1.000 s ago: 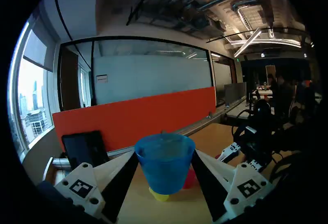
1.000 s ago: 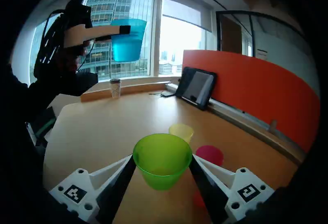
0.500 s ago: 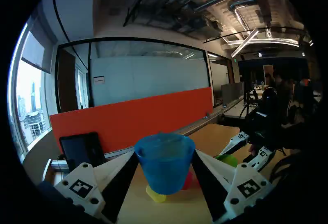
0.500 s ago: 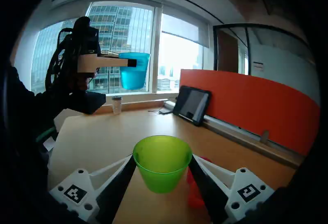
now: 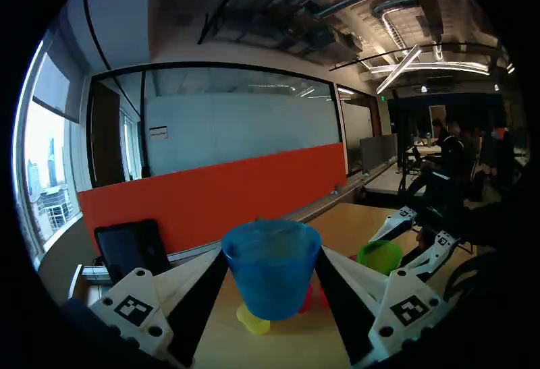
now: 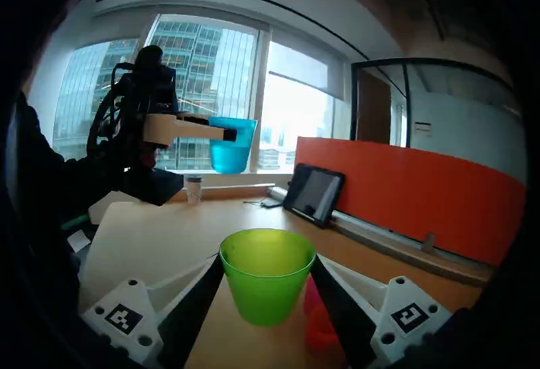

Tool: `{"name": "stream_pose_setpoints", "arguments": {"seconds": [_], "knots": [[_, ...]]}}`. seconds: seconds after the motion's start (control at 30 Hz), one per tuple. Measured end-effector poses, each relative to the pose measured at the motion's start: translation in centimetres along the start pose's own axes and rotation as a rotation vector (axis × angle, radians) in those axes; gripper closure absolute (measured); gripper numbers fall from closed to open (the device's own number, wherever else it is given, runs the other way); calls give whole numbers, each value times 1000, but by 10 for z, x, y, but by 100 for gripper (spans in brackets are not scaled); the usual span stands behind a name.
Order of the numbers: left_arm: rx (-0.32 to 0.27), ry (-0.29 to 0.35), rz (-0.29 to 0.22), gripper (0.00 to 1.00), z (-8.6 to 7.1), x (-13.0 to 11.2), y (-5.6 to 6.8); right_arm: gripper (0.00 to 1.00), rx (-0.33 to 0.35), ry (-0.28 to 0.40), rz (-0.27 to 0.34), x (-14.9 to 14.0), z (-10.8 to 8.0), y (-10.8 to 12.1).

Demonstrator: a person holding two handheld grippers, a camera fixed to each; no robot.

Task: Pour water

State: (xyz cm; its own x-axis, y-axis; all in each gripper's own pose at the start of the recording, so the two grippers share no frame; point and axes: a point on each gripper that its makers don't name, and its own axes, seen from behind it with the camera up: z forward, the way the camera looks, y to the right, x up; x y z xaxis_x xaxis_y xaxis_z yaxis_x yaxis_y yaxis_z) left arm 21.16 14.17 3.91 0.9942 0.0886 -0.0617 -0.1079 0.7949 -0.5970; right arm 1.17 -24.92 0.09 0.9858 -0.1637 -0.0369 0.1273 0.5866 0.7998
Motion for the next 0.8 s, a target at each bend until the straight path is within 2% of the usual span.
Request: {"name": "stream_pose_setpoints", "arguments": {"seconds": [0.4,0.8], "knots": [[-33,3,16,14,6,-2,13,7,5,17,12,4,-6,2],[-50,36,74,14,13,4,19,8,18,18,3,7,-6,-1]]}}
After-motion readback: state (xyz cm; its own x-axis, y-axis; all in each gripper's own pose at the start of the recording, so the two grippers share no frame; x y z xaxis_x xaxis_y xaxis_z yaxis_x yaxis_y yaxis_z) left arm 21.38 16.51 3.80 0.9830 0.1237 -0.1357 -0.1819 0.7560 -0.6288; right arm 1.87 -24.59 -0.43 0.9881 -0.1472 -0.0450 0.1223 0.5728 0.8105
